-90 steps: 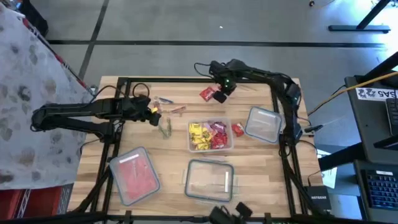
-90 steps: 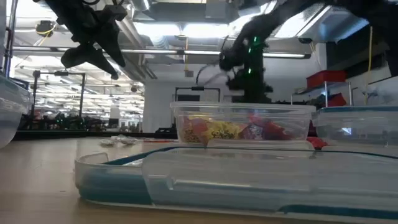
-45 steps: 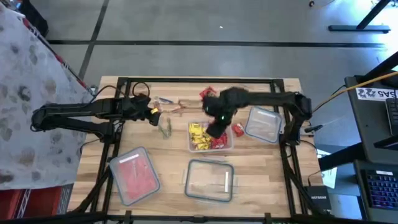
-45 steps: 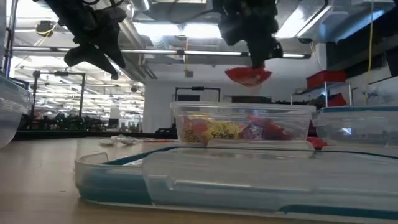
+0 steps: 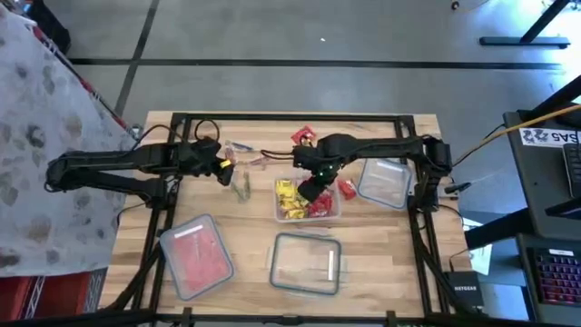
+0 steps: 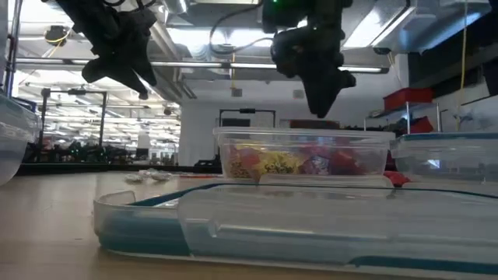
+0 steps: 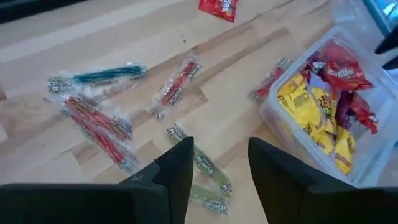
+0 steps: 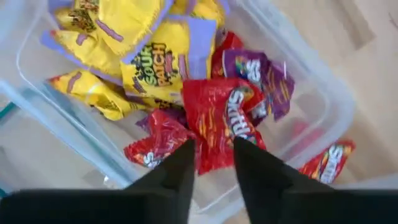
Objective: Sort candy
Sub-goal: Put the purple candy into the rectangular transparent bin
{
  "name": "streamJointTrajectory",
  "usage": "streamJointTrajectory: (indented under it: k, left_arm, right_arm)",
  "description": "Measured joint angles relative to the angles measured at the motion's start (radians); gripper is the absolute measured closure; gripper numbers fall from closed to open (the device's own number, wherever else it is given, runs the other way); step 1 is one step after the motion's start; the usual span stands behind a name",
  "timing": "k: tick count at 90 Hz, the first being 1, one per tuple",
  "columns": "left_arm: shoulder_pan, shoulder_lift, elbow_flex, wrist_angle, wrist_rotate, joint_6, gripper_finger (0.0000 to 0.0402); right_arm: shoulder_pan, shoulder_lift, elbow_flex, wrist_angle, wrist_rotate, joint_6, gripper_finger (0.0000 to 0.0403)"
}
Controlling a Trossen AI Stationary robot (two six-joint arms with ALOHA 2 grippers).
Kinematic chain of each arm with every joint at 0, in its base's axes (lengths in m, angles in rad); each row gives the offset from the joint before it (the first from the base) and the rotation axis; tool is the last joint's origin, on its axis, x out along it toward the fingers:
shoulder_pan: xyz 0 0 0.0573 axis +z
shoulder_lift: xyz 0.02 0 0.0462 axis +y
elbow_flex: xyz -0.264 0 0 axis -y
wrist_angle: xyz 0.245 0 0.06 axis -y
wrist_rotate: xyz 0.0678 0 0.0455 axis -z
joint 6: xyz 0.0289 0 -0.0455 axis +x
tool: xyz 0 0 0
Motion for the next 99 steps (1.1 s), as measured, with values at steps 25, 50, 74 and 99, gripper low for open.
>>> streamJointTrajectory:
  k: [25, 50, 74, 99]
  left_arm:
    - [0.0, 0.0, 0.0, 0.0, 0.014, -0.07, 0.0265]
    - [0.0, 0.0, 0.0, 0.0, 0.014, -0.103, 0.0265]
    - [0.0, 0.0, 0.0, 0.0, 0.013, -0.127, 0.0265]
    - [0.0, 0.0, 0.0, -0.001, 0.013, -0.128, 0.0265]
  right_arm:
    - [-0.199, -0.001, 0.046, 0.124, 0.047, -0.202, 0.0205]
    - [-0.373, 0.124, 0.051, 0.394, 0.042, -0.182, 0.0203]
    - [-0.388, 0.249, 0.053, 0.427, 0.08, -0.179, 0.0203]
    - [-0.423, 0.315, 0.053, 0.448, 0.125, -0.169, 0.0203]
